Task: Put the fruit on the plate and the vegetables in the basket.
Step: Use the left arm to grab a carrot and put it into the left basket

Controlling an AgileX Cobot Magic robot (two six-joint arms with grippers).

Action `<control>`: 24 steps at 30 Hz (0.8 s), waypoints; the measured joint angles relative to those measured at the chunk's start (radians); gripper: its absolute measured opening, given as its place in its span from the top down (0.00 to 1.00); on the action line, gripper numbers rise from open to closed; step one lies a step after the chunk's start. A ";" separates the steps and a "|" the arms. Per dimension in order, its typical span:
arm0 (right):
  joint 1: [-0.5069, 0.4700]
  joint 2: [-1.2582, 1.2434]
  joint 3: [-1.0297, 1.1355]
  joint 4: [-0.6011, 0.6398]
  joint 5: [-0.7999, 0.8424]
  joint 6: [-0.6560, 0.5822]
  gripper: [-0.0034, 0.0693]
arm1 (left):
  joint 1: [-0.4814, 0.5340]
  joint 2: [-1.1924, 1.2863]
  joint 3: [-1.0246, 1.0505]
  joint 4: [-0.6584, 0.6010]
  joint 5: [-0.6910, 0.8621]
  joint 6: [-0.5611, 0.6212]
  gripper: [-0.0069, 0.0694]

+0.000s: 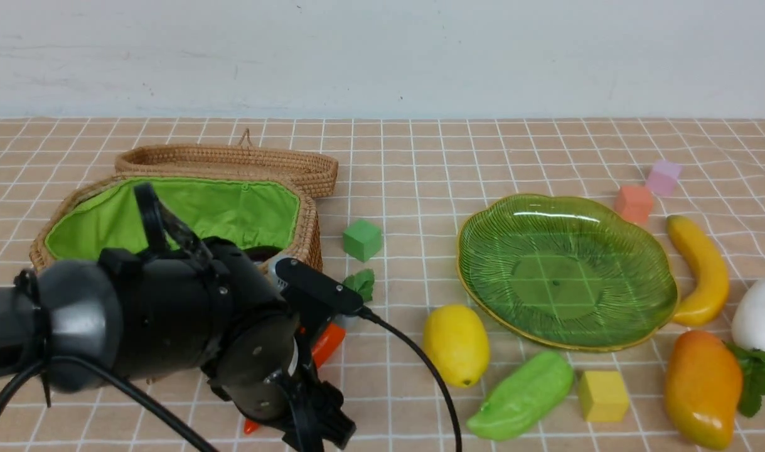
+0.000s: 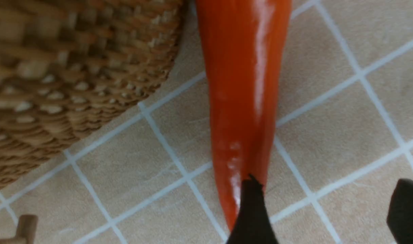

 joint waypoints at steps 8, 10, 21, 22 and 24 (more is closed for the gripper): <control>0.000 0.000 0.000 0.000 0.000 0.000 0.80 | 0.066 0.016 0.000 0.041 -0.061 -0.019 0.30; 0.000 0.000 0.000 0.000 0.000 0.000 0.80 | 0.079 0.034 0.000 0.049 -0.084 -0.025 0.31; 0.000 0.000 0.000 0.001 0.000 0.000 0.79 | 0.070 0.107 -0.011 0.051 -0.120 -0.033 0.59; 0.000 0.000 0.000 0.001 0.000 0.000 0.79 | 0.069 0.105 -0.011 0.051 -0.118 -0.031 0.58; 0.000 0.000 0.000 0.002 0.000 0.000 0.79 | 0.044 0.070 -0.007 0.053 -0.047 0.004 0.58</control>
